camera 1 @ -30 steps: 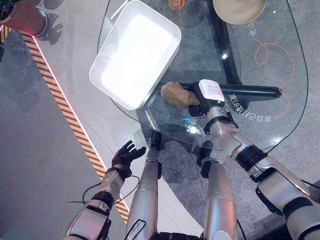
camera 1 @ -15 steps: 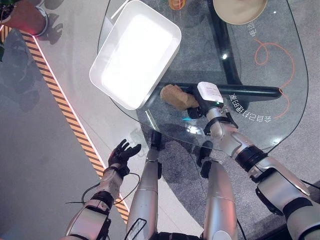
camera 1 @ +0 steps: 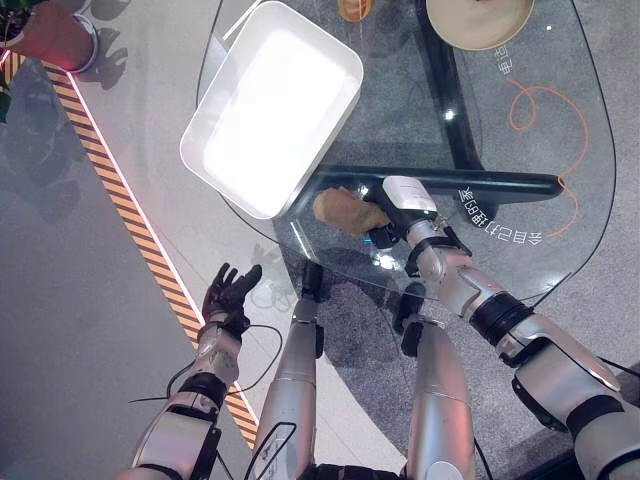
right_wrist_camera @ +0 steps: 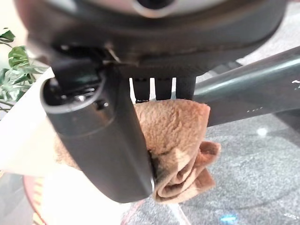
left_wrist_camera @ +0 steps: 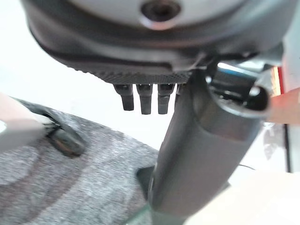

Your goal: Wipe the table with a cloth and put it in the basket.

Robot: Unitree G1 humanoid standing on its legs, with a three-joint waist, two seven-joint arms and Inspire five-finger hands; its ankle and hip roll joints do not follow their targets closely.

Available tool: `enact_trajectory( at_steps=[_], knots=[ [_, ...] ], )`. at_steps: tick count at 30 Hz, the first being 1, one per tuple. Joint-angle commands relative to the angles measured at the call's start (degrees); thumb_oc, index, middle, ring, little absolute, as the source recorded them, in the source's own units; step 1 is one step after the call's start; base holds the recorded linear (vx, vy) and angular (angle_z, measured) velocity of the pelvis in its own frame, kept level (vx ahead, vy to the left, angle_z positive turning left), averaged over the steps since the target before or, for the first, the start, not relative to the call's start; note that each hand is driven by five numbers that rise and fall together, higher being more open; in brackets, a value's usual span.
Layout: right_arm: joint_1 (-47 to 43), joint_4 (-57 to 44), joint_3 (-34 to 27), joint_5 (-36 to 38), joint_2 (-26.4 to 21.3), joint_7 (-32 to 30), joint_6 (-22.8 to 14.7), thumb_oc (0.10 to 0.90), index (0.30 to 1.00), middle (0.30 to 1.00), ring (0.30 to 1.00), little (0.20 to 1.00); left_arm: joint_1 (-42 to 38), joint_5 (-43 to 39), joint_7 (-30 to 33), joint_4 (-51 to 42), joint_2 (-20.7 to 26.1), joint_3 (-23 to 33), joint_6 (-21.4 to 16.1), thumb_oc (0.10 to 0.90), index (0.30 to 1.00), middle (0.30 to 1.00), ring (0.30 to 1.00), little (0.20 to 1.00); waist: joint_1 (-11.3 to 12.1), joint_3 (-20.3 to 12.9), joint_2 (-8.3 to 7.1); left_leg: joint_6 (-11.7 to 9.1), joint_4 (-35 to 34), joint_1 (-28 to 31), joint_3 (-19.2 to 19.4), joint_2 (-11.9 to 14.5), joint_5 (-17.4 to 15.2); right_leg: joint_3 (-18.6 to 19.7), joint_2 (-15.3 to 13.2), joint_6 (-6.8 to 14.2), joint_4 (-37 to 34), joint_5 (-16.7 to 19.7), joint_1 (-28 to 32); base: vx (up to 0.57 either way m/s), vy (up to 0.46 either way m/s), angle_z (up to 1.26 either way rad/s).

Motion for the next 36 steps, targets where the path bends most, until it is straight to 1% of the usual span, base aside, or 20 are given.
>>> enact_trajectory(
  at_steps=[1,3,7,9,10,12,14,16,20,21,22,25,30,32,33,35,36],
  knots=[
    [-2.6,-9.7,0.5,-1.2,2.3,-0.3,-6.0,0.1,0.3,0.3,0.3,0.2,-0.6,-2.4,1.7,-1.1,2.5,2.7,-4.3,0.8,0.9,0.9,0.9,0.9,-0.5,-1.3,-0.99,6.4,6.1,0.8,4.3,-6.9,-6.9,0.8,5.1,-0.2,-9.7,5.7,2.4,0.0,0.0,0.0],
    [-2.6,-10.1,0.5,-0.8,2.2,0.8,-7.0,0.1,0.3,0.3,0.3,0.2,-0.6,-3.1,1.9,-1.2,2.6,3.1,-4.9,0.8,0.9,0.9,0.9,0.9,-0.5,-1.3,-1.02,6.4,6.0,0.8,4.3,-6.9,-6.8,0.8,5.1,-0.2,-9.8,5.7,2.4,0.0,0.0,0.0],
    [-2.4,-11.4,0.7,-0.5,1.9,1.1,-7.3,0.1,0.3,0.3,0.3,0.2,-0.9,-4.5,2.3,-1.6,3.2,3.6,-6.1,0.8,0.9,0.9,0.9,0.9,-0.6,-1.3,-1.03,6.4,6.1,0.8,4.3,-6.9,-6.9,1.0,5.2,-0.2,-9.6,5.7,2.4,0.0,0.0,0.0],
    [-2.5,-12.0,0.5,-0.4,1.8,0.5,-6.8,0.1,0.3,0.3,0.3,0.2,-1.3,-5.0,2.9,-2.0,3.5,3.9,-7.6,0.8,0.9,0.9,0.9,0.9,-0.7,-1.3,-1.02,6.3,6.1,0.8,4.3,-6.8,-6.8,1.0,5.2,-0.2,-9.5,5.6,2.4,0.0,0.0,0.0],
    [-2.5,-12.3,0.2,0.2,1.8,-1.0,-6.1,0.1,0.3,0.3,0.3,0.2,-1.9,-5.5,3.9,-2.5,4.0,4.3,-8.7,0.8,0.9,0.9,0.9,0.9,-0.7,-1.3,-1.02,6.3,6.2,0.8,4.3,-6.8,-6.9,1.1,5.1,-0.2,-9.4,5.5,2.4,0.0,0.0,0.0],
    [-2.5,-12.3,-0.2,0.8,1.9,-2.3,-5.2,0.1,0.3,0.3,0.3,0.2,-2.4,-5.7,4.2,-2.9,4.3,4.6,-9.9,0.8,0.9,0.9,0.9,0.9,-0.8,-1.3,-1.05,6.2,6.3,0.8,4.3,-6.7,-6.9,1.2,5.2,-0.3,-9.3,5.5,2.4,0.0,0.0,0.0],
    [-2.5,-11.8,-1.0,1.6,2.0,-4.3,-4.9,0.1,0.3,0.3,0.3,0.2,-3.2,-5.6,4.9,-3.7,4.8,5.0,-11.2,0.8,0.9,0.9,0.9,0.9,-0.8,-1.3,-1.05,6.2,6.4,0.7,4.3,-6.6,-7.0,1.2,5.1,-0.2,-9.2,5.4,2.3,0.0,0.0,0.0],
    [-3.0,-10.6,-2.6,3.3,1.8,-8.1,-4.4,0.1,0.3,0.3,0.3,0.2,-4.6,-6.1,6.0,-5.4,5.9,5.5,-13.6,0.8,0.9,0.9,0.9,0.9,-0.7,-1.3,-0.93,6.2,6.6,0.4,4.3,-6.5,-7.1,1.2,5.1,-0.2,-9.0,5.4,2.1,0.0,0.0,0.0],
    [-3.4,-9.9,-5.0,5.7,1.7,-11.9,-3.9,0.1,0.3,0.3,0.3,0.2,-5.0,-6.1,8.2,-8.6,6.5,6.2,-16.4,0.8,0.9,0.9,0.9,0.9,-0.4,-1.3,-0.78,6.3,6.8,0.1,4.1,-6.6,-7.2,1.2,5.1,-0.2,-8.8,5.4,1.9,0.0,0.0,0.0],
    [-3.5,-10.1,-5.3,5.8,1.7,-12.0,-3.8,0.1,0.3,0.3,0.3,0.2,-5.1,-6.0,8.4,-8.9,6.6,6.3,-16.5,0.8,0.9,0.9,0.9,0.9,-0.4,-1.3,-0.77,6.3,6.9,0.1,4.1,-6.6,-7.2,1.2,5.1,-0.2,-8.8,5.3,1.8,0.0,0.0,0.0],
    [-3.5,-10.7,-6.5,6.3,1.8,-13.0,-3.7,0.1,0.3,0.3,0.3,0.2,-5.2,-5.9,9.2,-10.2,6.8,6.9,-17.8,0.8,0.9,0.9,0.9,0.9,-0.3,-1.3,-0.76,6.3,6.9,0.0,4.1,-6.6,-7.3,1.2,5.2,-0.2,-8.7,5.3,1.7,0.0,0.0,0.0],
    [-2.8,-12.3,-8.7,6.3,1.8,-14.1,-3.4,0.1,0.3,0.3,0.3,0.2,-5.1,-5.2,10.7,-12.1,7.0,7.7,-19.5,0.8,0.9,0.9,0.9,0.9,-0.4,-1.3,-0.78,6.4,6.7,0.2,4.2,-6.6,-7.3,1.3,5.3,-0.3,-8.7,5.2,1.8,0.0,0.0,0.0],
    [-1.0,-14.7,-11.4,8.0,1.4,-16.6,-3.1,0.1,0.3,0.3,0.3,0.2,-5.0,-4.0,11.6,-14.7,7.2,9.2,-21.3,0.8,0.9,0.9,0.9,0.9,-0.7,-1.3,-0.82,6.5,6.8,0.3,4.3,-6.5,-7.6,1.5,5.3,-0.3,-8.2,4.7,1.8,0.0,0.0,0.0],
    [0.1,-15.6,-12.8,9.9,1.1,-17.8,-3.2,0.1,0.3,0.3,0.3,0.2,-4.8,-2.6,12.8,-16.1,7.4,9.8,-22.7,0.8,0.9,0.9,0.9,0.9,-0.9,-1.3,-0.85,6.5,7.1,0.2,4.4,-6.4,-7.8,1.7,5.3,-0.3,-7.8,4.4,1.7,0.0,0.0,0.0],
    [0.8,-16.0,-13.6,11.1,0.9,-18.9,-3.8,0.1,0.3,0.3,0.3,0.2,-4.7,-0.8,14.6,-17.1,7.5,10.0,-23.5,0.8,0.9,0.9,0.9,0.9,-1.0,-1.3,-0.81,6.5,7.0,0.2,4.4,-6.5,-7.8,1.8,5.4,-0.4,-7.6,4.3,1.7,0.0,0.0,0.0],
    [1.2,-16.4,-14.0,11.4,0.9,-19.2,-3.7,0.1,0.3,0.3,0.3,0.2,-4.7,-0.3,15.2,-17.7,7.6,10.0,-23.8,0.8,0.9,0.9,0.9,0.9,-1.0,-1.3,-0.82,6.6,7.0,0.3,4.4,-6.5,-7.9,1.9,5.4,-0.4,-7.6,4.2,1.7,0.0,0.0,0.0],
    [2.7,-17.0,-15.3,11.7,1.1,-20.4,-4.5,0.1,0.3,0.3,0.3,0.2,-4.5,1.5,16.6,-19.6,7.5,10.2,-24.6,0.8,0.9,0.9,0.9,0.9,-1.2,-1.3,-0.84,6.6,7.1,0.5,4.3,-6.6,-8.0,2.1,5.5,-0.4,-7.3,4.1,1.9,0.0,0.0,0.0]
  ],
)
